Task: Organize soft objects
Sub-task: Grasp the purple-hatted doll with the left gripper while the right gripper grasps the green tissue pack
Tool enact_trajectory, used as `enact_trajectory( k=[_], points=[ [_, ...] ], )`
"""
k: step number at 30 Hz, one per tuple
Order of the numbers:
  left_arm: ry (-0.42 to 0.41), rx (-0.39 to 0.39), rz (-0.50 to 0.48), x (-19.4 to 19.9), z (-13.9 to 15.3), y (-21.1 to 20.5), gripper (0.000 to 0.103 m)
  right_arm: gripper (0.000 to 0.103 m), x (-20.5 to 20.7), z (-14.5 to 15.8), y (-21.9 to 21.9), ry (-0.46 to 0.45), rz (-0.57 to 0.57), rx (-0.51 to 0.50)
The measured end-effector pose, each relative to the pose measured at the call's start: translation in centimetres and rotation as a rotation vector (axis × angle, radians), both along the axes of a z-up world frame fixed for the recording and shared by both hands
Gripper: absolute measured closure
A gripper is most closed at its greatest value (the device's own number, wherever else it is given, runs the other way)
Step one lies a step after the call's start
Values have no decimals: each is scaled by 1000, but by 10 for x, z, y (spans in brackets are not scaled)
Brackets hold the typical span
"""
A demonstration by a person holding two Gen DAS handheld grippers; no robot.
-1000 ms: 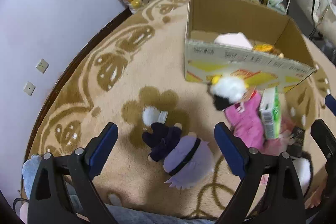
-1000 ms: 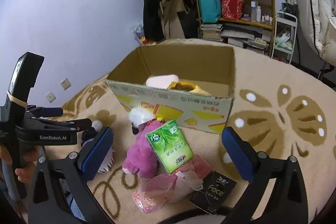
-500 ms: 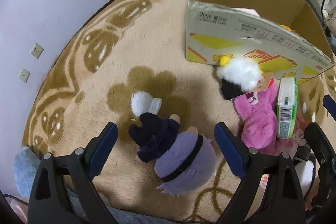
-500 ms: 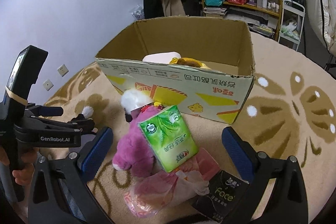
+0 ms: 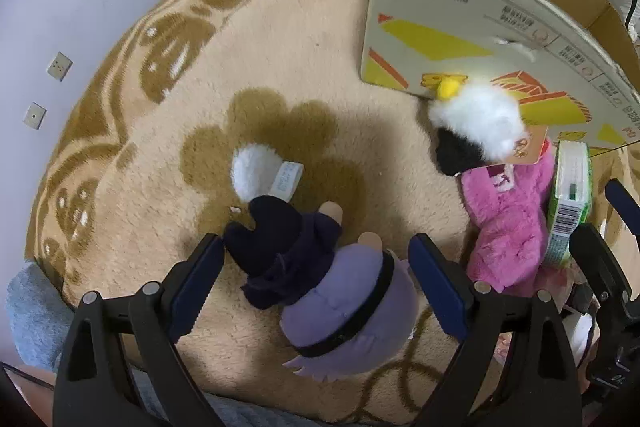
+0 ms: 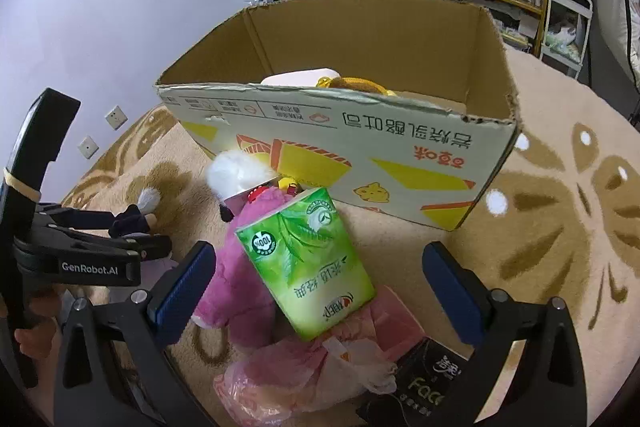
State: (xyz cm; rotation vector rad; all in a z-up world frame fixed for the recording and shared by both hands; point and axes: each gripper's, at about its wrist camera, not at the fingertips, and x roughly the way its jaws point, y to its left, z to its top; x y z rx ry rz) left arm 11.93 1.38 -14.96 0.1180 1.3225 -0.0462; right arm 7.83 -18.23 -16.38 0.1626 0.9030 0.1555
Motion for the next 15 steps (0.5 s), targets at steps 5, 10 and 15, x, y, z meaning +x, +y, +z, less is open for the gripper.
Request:
enact_trajectory(
  k=[5,10,15],
  points=[
    [21,15,5,5,-8,-2,11,0,7,-7,1,7,8,16],
    [42,6,4,4,-14,-4,12,15,14,-15,-1,38,16,42],
    [63,6,10,8,-21,-5,14,16,20,-21,0,51,21,77]
  ],
)
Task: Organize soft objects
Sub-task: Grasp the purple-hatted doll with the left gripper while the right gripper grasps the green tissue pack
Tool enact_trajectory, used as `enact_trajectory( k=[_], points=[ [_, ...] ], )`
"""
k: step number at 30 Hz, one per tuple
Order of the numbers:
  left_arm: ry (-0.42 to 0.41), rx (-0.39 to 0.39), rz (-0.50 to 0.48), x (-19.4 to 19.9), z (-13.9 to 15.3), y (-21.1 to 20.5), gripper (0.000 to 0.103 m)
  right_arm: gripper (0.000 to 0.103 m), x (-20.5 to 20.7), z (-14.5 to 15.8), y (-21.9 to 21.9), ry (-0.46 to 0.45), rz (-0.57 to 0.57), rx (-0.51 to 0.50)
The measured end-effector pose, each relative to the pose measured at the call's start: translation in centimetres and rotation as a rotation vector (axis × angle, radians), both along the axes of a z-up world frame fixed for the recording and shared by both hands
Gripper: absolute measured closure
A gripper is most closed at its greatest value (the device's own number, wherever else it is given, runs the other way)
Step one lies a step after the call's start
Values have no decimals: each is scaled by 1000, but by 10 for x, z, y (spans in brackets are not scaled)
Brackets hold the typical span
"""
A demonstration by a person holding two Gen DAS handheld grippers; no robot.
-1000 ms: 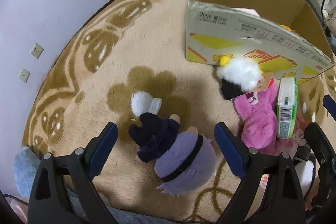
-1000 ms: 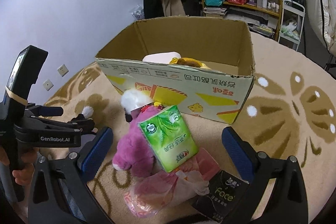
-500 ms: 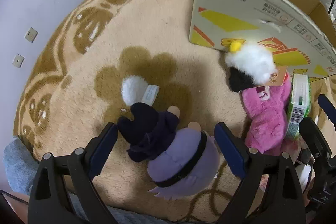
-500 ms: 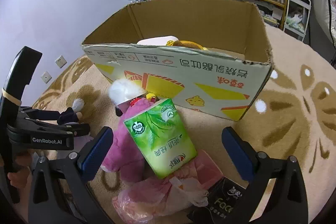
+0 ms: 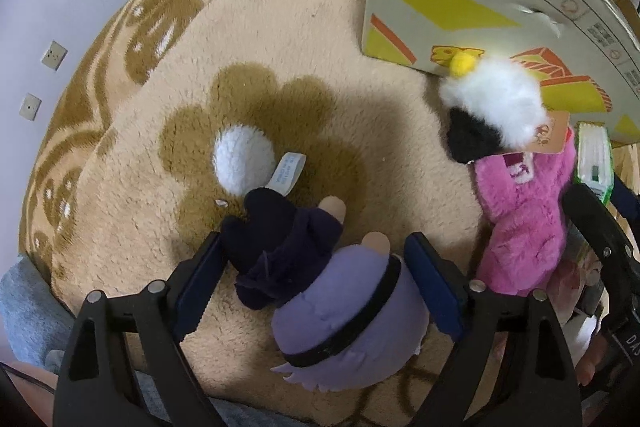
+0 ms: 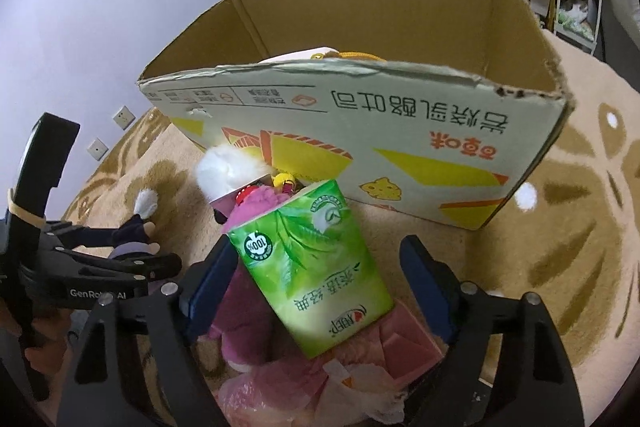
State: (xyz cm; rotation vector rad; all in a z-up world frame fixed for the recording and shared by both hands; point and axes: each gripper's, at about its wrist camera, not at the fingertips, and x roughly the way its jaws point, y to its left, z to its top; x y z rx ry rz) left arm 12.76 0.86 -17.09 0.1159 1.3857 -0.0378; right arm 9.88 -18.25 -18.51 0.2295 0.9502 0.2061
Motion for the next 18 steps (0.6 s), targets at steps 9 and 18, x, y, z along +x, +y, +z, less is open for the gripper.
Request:
enact_trajectory(
  k=[9,18],
  points=[
    [-15,-6,30,3,-7,7,18,27,8,-9,7,26,23,34],
    [-27,-31,52,-12,-6,18,25,28,1,-1,16,9,4,-26]
  ],
)
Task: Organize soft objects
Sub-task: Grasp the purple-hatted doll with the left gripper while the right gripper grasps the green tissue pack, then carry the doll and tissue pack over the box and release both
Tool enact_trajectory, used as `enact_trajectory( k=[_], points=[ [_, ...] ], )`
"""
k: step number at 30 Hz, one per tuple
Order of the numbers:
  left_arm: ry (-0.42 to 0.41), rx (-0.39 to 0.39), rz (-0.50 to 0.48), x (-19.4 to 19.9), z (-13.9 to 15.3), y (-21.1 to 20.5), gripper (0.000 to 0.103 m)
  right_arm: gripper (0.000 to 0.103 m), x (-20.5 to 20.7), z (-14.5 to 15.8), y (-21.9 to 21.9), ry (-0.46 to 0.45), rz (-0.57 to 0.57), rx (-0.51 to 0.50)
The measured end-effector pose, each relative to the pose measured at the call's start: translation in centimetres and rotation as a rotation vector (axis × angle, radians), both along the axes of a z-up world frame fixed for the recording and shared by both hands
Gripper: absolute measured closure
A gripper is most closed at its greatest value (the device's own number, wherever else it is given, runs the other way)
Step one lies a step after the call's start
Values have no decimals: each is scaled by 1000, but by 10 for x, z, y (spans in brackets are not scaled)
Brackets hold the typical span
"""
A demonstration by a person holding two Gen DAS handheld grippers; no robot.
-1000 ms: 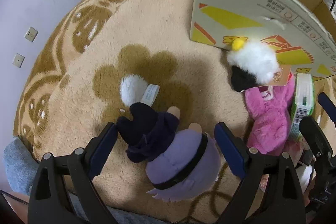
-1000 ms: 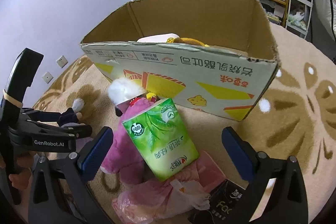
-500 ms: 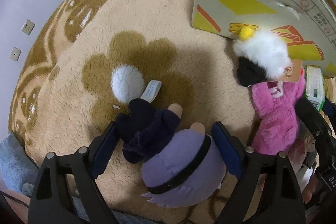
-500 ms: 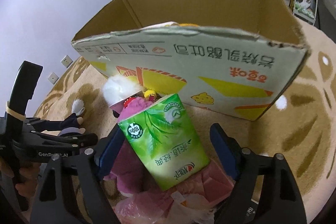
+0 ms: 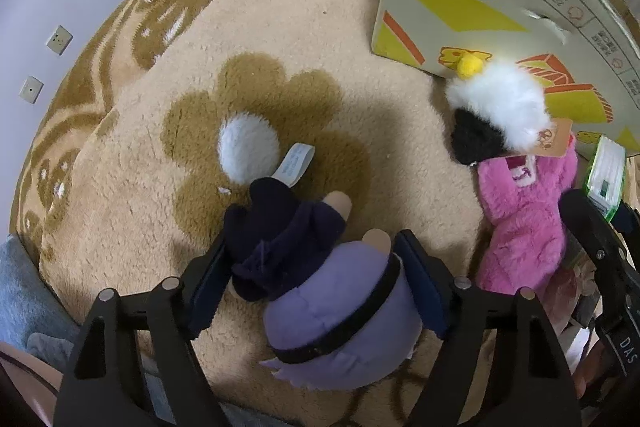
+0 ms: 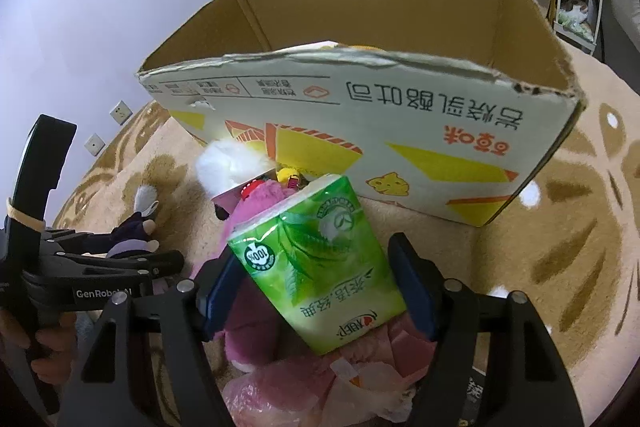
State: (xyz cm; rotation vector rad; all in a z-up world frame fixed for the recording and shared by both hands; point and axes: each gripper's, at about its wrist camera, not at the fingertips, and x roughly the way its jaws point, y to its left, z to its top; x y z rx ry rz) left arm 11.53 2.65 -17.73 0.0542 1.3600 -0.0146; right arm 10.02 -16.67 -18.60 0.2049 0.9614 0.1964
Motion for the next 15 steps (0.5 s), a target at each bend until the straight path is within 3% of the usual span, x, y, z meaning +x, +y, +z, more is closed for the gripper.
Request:
enact_trajectory(
  k=[5,11,15],
  points=[
    [-16,-2,-6,-13,8,-3,28,29,-6,5,0,-6,3,1],
    [-44,-70,4,-24,22,1,29,30,-15,14,-13,-26,-26,3],
    [-97,-66,-26,-33,33,-9,28,30,-18,15,-20,-25,-52,11]
  ],
)
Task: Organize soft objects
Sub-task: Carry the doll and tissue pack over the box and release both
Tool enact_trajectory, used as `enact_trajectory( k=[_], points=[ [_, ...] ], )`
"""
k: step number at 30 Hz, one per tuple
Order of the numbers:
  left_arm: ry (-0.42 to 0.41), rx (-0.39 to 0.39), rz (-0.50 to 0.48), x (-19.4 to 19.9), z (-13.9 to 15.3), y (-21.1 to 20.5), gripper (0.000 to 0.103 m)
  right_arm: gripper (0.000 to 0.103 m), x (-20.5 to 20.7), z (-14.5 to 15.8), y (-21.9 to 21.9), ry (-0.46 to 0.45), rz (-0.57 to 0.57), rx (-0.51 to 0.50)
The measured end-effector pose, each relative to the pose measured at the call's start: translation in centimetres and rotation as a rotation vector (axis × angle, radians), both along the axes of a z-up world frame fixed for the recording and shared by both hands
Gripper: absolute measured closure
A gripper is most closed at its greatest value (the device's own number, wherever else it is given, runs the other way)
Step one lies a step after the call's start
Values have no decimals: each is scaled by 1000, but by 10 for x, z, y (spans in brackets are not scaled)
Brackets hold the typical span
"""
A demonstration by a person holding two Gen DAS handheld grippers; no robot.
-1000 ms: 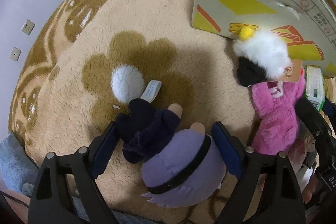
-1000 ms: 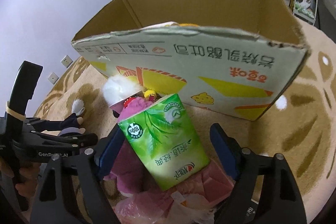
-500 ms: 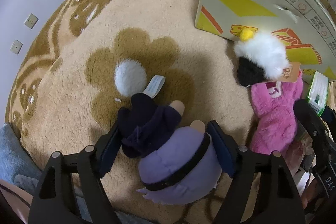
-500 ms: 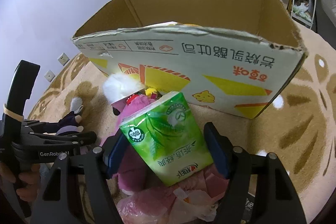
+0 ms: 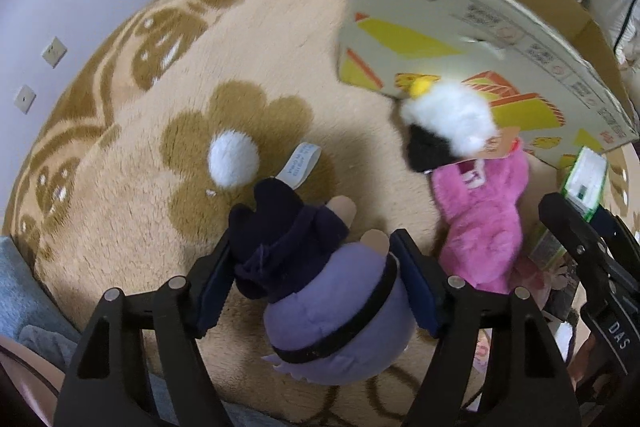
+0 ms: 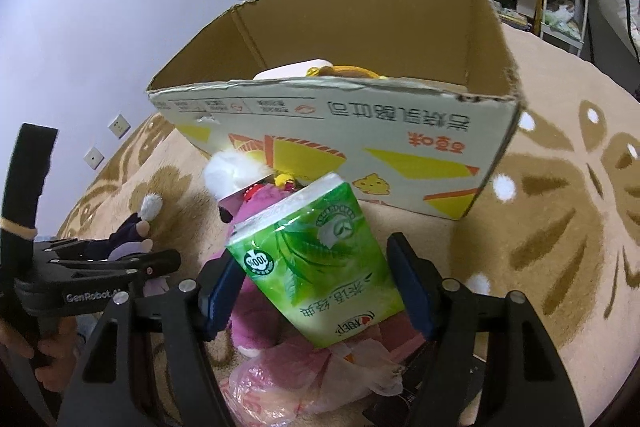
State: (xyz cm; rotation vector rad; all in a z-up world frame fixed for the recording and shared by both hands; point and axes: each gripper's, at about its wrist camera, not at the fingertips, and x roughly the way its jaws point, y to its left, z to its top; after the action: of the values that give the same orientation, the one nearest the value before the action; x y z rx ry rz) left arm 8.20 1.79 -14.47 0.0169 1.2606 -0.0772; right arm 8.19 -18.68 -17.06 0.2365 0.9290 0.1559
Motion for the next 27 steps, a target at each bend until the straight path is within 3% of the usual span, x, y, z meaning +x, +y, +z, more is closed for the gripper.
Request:
enact_trajectory(
  k=[11,17,27],
  points=[
    [-128,21,-44,-12,28,-13,28,30,-11,14,-3,-47,-18,-2],
    [-247,66,-72,-12,53,-23,28,31,-17,26,-4,-87,-26,-4],
    [-420,133,-160,-14,88,-38,28,32,-41,61,-13,-231,-67,27]
  ],
)
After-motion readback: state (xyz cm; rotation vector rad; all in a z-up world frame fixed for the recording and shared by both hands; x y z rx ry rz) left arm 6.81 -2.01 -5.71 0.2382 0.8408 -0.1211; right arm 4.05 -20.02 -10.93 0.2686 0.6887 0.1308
